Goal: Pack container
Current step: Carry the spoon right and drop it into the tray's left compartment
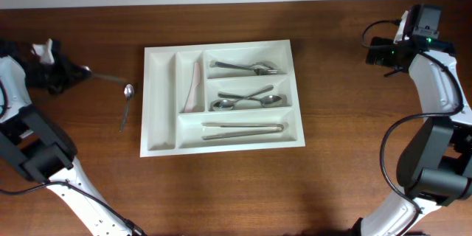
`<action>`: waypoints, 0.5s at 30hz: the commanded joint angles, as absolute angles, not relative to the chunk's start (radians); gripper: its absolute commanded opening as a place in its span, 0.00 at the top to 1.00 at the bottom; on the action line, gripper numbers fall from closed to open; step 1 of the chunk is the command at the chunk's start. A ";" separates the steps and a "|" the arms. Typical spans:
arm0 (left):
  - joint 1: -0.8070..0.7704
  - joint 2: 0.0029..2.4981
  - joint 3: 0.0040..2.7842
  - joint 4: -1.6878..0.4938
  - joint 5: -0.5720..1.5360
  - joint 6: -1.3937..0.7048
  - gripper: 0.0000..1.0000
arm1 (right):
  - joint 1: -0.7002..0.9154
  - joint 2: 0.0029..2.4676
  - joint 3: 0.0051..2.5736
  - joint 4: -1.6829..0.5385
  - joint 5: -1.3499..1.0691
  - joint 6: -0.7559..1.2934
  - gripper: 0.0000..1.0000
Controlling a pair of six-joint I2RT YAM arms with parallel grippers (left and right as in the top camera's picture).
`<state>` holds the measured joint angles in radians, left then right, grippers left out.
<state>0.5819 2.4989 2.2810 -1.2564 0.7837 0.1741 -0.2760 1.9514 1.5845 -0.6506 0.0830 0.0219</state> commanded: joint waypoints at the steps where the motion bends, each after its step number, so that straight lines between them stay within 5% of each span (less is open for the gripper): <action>1: 0.578 2.513 2.410 -1.280 0.940 0.169 0.98 | -0.276 1.954 1.601 -0.651 0.098 0.023 0.01; 6: 0.541 2.513 2.569 -1.362 0.969 0.203 0.98 | -0.276 1.954 1.601 -0.651 0.098 0.022 0.01; 15: 0.430 2.513 2.645 -1.621 0.831 0.622 0.98 | -0.276 1.954 1.601 -0.651 0.098 0.023 0.01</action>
<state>0.4580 2.4989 2.6282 -1.5761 0.8967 0.4110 -0.2760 1.9514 1.5845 -0.6506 0.0830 0.0223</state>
